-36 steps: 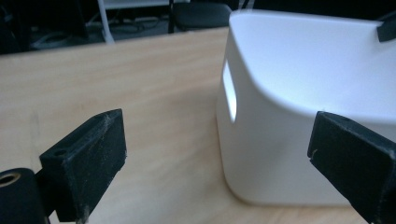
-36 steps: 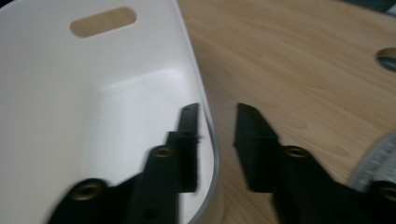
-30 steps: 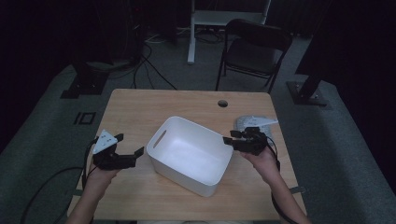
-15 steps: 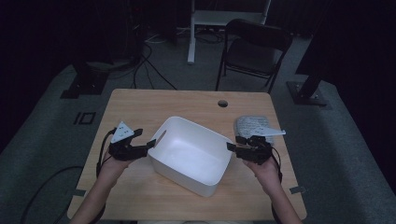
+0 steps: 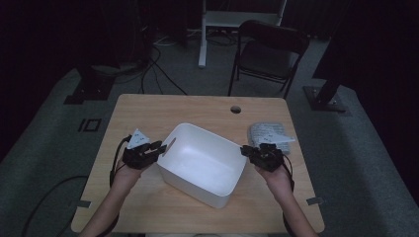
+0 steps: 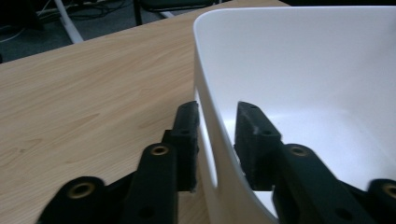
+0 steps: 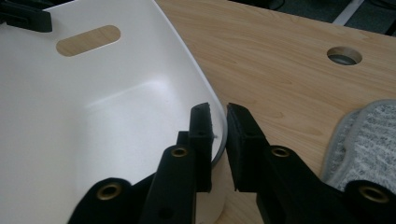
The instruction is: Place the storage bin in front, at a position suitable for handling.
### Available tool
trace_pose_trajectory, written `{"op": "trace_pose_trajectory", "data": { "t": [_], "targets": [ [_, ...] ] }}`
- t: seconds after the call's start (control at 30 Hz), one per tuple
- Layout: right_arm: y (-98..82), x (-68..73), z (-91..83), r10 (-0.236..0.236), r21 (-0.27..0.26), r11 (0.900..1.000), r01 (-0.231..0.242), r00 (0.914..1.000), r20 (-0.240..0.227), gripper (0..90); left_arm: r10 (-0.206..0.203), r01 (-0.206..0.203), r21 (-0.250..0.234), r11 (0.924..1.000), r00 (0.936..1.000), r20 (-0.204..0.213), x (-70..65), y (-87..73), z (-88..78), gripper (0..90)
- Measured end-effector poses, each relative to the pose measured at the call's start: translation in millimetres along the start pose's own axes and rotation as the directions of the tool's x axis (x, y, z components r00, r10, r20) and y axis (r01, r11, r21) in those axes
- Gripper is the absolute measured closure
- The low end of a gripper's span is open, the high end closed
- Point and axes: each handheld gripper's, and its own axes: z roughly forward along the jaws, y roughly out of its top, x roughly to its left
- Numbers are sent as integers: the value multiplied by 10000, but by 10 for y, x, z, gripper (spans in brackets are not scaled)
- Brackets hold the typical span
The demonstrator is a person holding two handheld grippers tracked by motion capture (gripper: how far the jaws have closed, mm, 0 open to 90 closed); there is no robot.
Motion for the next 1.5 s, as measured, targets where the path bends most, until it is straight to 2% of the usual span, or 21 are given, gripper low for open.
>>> {"op": "trace_pose_trajectory", "data": {
  "t": [0.13,0.27,0.4,0.63,0.77,0.97,1.23,1.33,1.4,1.5],
  "targets": [
    [20,-7,13,-107,47,9999,107,9999,28,832,440,-434,227,9988,9987,-275,-57,6,13,776],
    [39,-33,29,-86,74,9999,86,10000,-28,839,164,-157,192,9997,9991,-387,-70,0,3,786],
    [68,-62,59,-99,86,9999,100,9999,-132,850,180,-170,170,9997,9979,-630,-105,-23,-30,795],
    [133,-121,137,-146,124,9998,150,9994,-299,861,-22,32,135,9999,9976,-689,-140,-68,-97,792],
    [175,-154,187,-194,169,9997,201,9989,-417,866,-94,104,114,9999,9962,-862,-189,-100,-147,786],
    [225,-206,249,-292,246,9992,310,9969,-735,867,-346,358,124,9993,9955,-880,-239,-142,-215,776],
    [298,-277,335,-536,361,9977,576,9933,-1023,866,-537,554,87,9984,9896,-1333,-396,-191,-276,768],
    [324,-309,373,-604,349,9973,647,9919,-1121,865,-480,506,135,9986,9877,-1486,-463,-204,-300,757],
    [326,-322,383,-606,319,9974,651,9902,-1255,865,-567,594,135,9981,9868,-1514,-482,-211,-312,751],
    [314,-319,379,-602,245,9976,642,9887,-1370,864,-727,737,29,9973,9884,-1337,-468,-222,-316,724]
  ]
}}
